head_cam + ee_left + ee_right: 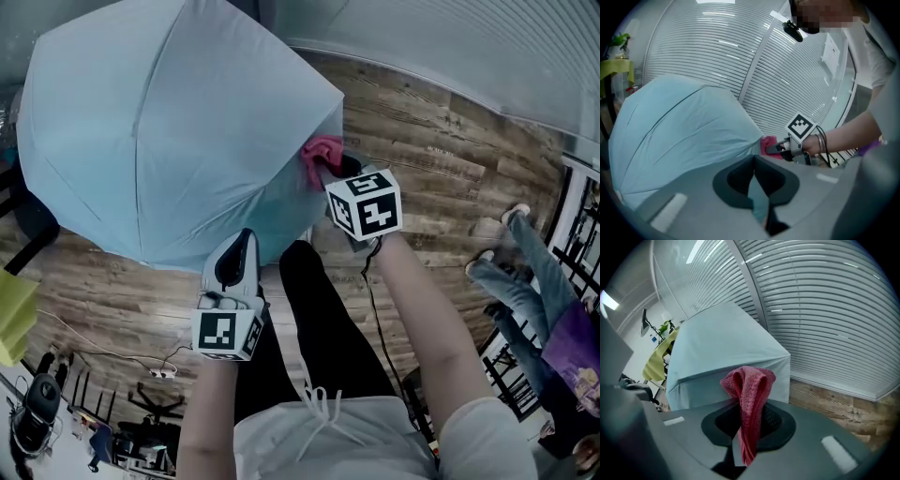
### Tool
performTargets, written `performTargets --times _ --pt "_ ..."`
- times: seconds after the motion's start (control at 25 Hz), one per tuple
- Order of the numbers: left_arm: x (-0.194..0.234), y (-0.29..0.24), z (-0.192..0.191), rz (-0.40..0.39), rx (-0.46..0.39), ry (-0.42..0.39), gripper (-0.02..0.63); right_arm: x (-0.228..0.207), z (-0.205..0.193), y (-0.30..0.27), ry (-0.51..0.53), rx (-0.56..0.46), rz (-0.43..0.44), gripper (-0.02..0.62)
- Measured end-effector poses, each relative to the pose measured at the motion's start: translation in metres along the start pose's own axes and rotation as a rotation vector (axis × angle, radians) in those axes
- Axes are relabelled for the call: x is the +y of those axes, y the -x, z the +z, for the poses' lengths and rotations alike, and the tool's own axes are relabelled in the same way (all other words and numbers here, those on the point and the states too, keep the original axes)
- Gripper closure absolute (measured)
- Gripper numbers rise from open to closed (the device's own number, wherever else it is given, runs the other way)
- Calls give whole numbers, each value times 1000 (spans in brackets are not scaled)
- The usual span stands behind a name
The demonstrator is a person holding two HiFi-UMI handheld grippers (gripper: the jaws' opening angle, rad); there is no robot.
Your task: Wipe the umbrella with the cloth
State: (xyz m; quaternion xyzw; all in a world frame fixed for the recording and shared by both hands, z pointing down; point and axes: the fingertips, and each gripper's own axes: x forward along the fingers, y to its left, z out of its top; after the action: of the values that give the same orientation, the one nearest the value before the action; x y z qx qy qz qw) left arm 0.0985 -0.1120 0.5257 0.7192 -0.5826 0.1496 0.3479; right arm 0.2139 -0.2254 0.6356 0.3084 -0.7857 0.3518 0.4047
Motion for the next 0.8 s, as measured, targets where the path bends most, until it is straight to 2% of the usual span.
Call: performTargets --times 0.24,0.52,0.64,0.8 --pt "-2 -13 -11 27 28 -5 600 -41 5 -11 -17 -6 -67 535" --pt "-6 -16 -27 43 35 -17 600 -82 -9 -4 -29 -1 -154 535" --pt "-8 -10 -29 39 24 -7 600 -81 -16 8 -32 -2 -179 535" --pt "-13 9 -32 6 12 -3 600 -57 -25 36 -40 -13 -197 535"
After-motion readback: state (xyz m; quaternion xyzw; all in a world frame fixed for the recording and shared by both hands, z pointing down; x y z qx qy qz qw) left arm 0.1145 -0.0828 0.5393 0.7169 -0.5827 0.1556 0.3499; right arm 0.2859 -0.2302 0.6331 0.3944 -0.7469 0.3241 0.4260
